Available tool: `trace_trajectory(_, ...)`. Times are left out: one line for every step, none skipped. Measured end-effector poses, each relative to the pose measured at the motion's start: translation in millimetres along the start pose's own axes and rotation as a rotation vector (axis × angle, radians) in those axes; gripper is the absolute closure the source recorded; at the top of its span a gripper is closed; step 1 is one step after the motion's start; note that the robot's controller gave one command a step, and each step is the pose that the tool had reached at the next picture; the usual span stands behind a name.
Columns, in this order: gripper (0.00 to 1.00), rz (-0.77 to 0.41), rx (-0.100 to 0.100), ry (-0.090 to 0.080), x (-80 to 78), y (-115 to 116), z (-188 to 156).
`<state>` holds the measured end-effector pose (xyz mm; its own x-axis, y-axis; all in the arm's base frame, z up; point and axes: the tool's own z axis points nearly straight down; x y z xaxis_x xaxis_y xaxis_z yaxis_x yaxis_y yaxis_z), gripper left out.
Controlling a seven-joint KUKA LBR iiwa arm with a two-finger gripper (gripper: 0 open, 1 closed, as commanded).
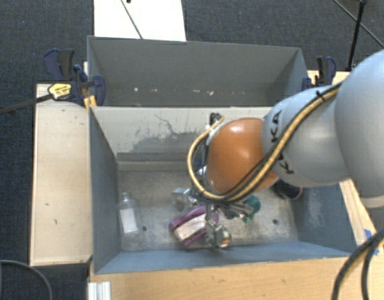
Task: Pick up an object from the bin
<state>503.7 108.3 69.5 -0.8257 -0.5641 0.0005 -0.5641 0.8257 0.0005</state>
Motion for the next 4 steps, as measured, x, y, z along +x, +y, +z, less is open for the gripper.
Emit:
trace_trajectory(0.0,0.008,-0.001,-0.001,-0.5,0.1,-0.4)
trace_trajectory(1.0,0.012,-0.001,0.001,-0.1,0.3,0.0)
trace_trajectory(1.0,0.022,0.001,-0.005,-0.8,0.1,-32.3)
trace_trajectory(1.0,0.03,0.001,-0.006,-1.5,0.1,-38.3)
